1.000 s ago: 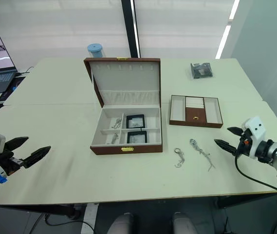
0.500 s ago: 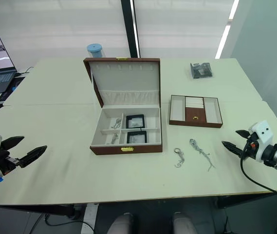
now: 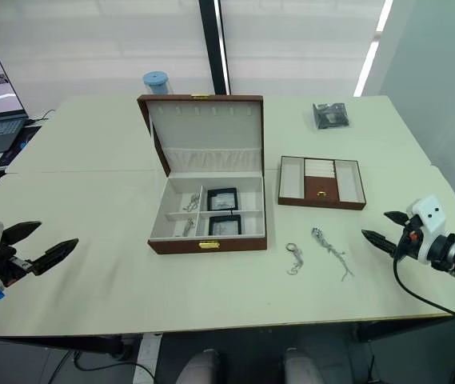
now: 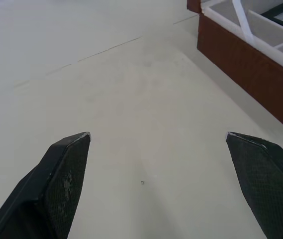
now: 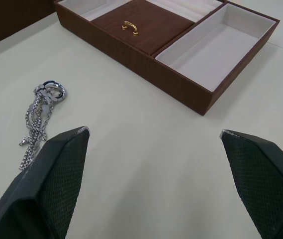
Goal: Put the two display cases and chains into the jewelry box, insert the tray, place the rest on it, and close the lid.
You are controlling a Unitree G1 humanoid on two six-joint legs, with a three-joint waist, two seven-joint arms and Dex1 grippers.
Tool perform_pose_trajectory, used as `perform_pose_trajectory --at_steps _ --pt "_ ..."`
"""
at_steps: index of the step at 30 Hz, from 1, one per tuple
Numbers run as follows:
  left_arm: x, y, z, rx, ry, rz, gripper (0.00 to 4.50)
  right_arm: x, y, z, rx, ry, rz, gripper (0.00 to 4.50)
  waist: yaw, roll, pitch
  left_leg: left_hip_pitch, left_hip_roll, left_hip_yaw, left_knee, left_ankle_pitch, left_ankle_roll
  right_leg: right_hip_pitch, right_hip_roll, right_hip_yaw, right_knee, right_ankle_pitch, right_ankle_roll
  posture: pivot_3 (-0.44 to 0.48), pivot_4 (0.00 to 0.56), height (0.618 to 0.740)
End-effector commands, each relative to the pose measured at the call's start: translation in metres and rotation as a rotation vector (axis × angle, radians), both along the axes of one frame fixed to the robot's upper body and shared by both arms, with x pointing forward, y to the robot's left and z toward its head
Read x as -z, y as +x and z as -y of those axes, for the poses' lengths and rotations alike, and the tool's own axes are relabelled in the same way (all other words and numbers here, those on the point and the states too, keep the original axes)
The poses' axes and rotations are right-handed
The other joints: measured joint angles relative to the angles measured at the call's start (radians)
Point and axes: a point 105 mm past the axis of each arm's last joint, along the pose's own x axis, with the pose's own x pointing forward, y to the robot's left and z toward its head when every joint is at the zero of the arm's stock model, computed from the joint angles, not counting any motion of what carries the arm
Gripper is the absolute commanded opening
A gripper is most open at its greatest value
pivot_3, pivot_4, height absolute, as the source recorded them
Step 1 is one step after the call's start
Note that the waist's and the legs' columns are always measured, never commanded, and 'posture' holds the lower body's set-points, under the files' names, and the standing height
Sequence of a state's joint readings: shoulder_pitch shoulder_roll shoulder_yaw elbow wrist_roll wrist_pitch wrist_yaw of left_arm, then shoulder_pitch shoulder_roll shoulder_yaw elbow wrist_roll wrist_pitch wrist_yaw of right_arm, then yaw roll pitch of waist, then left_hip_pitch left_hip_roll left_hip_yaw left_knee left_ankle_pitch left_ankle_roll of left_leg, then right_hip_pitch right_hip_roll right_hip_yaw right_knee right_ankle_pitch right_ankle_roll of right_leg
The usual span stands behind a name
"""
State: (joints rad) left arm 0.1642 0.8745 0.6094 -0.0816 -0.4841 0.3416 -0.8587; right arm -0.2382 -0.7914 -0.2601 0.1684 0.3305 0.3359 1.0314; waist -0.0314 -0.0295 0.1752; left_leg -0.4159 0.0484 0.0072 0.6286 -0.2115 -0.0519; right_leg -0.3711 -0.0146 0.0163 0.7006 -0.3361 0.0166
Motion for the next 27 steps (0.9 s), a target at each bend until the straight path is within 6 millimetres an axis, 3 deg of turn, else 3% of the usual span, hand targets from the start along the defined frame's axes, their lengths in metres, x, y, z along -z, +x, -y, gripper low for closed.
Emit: perform_pose_trajectory --at_steps 1,7,11,15,21,27 --pt "-0.005 0.002 0.034 0.146 0.025 0.013 4.5 -0.03 0.0 -0.02 -0.13 -0.035 0.051 4.46 0.0 0.0 0.0 0.0 0.0 0.0 0.0 0.0 0.0 0.0 0.0 0.0 0.0 0.0 0.0 0.0 0.15 0.74" --pt "-0.002 0.0 0.091 0.383 0.019 0.009 4.5 -0.05 0.008 -0.045 -0.329 -0.126 0.015 4.46 -0.001 0.0 0.0 0.0 0.0 0.0 0.0 0.0 0.0 0.0 0.0 0.0 0.0 0.0 0.0 0.0 0.15 0.74" --pt "0.002 -0.012 0.137 0.559 0.004 0.004 4.5 -0.056 0.023 -0.046 -0.42 -0.247 -0.017 4.46 0.0 0.0 0.0 0.0 -0.001 0.001 0.001 0.0 0.0 0.0 0.0 0.001 0.0 0.0 0.0 0.0 0.15 0.74" --pt "0.004 -0.022 0.169 0.705 0.003 0.017 4.5 -0.054 0.038 -0.044 -0.481 -0.338 -0.052 4.46 0.0 0.0 0.0 0.0 0.0 0.0 0.001 0.0 0.0 0.0 0.0 0.0 -0.001 0.0 0.0 0.0 0.15 0.74" --pt "0.013 -0.033 0.196 0.842 -0.025 0.076 4.5 -0.043 0.063 -0.037 -0.471 -0.445 -0.115 4.46 -0.002 0.001 0.001 0.0 -0.001 0.001 0.001 0.0 0.0 0.0 0.0 0.001 -0.001 0.0 0.0 0.0 0.15 0.74" --pt "0.032 -0.041 0.198 0.845 -0.056 0.096 4.5 -0.036 0.08 -0.04 -0.435 -0.504 -0.137 4.46 -0.002 0.003 0.002 0.0 0.0 0.002 0.001 0.0 0.0 0.0 0.001 0.001 -0.001 0.0 0.0 0.0 0.15 0.74"
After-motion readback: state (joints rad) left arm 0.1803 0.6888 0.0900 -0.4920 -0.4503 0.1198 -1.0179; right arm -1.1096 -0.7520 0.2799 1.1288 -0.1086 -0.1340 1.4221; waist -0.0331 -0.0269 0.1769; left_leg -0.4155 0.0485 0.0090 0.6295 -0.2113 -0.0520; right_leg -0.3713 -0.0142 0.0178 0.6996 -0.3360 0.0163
